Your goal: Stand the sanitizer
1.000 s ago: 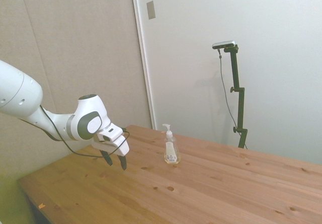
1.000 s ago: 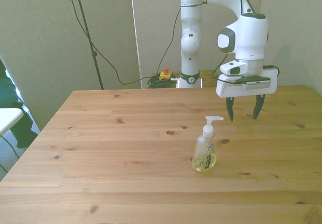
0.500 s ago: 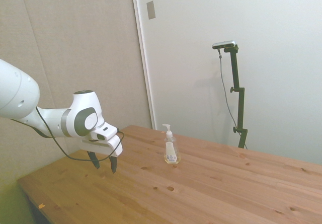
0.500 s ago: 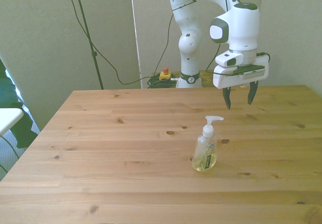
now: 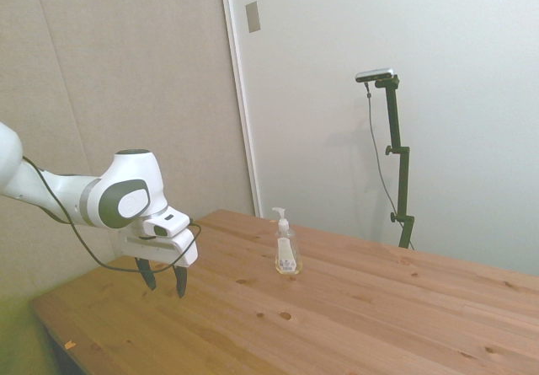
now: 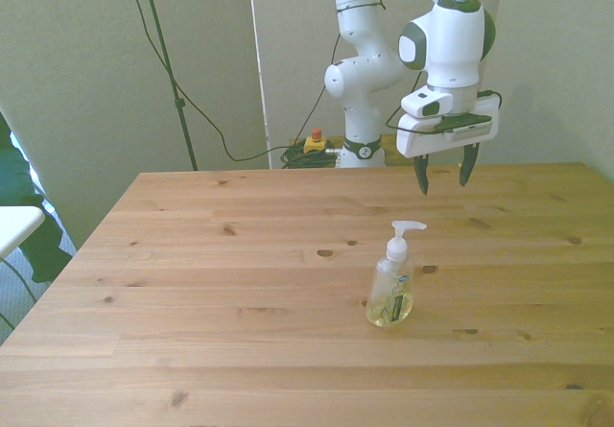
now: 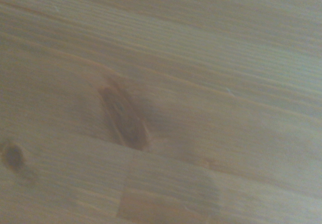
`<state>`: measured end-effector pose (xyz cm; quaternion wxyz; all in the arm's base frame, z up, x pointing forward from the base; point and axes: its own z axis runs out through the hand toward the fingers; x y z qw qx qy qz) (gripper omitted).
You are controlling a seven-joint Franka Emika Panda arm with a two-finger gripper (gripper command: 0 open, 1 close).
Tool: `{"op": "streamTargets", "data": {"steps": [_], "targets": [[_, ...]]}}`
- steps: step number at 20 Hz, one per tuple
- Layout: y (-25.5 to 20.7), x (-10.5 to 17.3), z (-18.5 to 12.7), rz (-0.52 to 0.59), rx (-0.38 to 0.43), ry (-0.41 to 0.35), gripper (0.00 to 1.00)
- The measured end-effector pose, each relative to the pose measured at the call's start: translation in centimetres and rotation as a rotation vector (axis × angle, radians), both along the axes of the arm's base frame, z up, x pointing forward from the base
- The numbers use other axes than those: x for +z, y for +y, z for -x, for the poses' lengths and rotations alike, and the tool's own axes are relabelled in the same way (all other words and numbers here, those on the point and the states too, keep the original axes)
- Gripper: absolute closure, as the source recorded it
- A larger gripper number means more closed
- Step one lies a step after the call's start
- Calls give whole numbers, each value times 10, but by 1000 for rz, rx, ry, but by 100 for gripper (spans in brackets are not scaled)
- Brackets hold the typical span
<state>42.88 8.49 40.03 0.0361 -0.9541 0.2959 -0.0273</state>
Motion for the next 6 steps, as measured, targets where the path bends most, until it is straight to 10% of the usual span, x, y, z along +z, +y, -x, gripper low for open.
{"op": "streamTargets", "data": {"steps": [6], "targets": [[-21, 9, 25, 4, -63, -4, 0]]}}
